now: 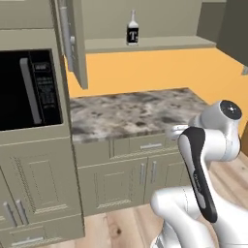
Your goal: Get the candle and the liquor from the cabinet and move them to the dining counter.
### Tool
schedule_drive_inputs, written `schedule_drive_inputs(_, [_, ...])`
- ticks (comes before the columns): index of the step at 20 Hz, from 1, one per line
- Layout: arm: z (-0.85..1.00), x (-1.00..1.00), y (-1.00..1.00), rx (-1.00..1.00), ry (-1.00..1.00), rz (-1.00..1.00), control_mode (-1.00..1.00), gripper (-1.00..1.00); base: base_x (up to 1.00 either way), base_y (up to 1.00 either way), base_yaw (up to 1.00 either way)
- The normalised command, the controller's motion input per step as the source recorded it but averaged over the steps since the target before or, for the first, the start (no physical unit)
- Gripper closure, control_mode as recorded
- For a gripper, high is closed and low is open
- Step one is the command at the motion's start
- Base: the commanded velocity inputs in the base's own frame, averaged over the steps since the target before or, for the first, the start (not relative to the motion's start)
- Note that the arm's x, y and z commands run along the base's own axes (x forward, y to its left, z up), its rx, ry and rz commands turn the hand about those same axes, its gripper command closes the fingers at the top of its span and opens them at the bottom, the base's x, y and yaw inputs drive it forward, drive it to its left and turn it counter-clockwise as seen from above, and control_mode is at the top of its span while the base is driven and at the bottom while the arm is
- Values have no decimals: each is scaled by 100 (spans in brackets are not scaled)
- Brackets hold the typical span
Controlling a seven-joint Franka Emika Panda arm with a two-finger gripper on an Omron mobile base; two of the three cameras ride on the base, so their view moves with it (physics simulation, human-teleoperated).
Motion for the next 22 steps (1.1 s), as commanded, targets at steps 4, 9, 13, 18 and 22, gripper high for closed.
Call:
schedule_drive_inputs(4, [0,0,0,0,0,0,100,-100,64,-34,1])
schedule_drive_inputs(9, [0,0,0,0,0,0,100,-100,68,-23,0])
schedule_drive_inputs(13, [0,0,0,0,0,0,100,-100,75,-12,1])
schedule_drive_inputs(18, [0,0,0,0,0,0,100,-100,68,-18,6])
schedule_drive_inputs(22, [0,0,0,0,0,0,100,-100,64,-18,7])
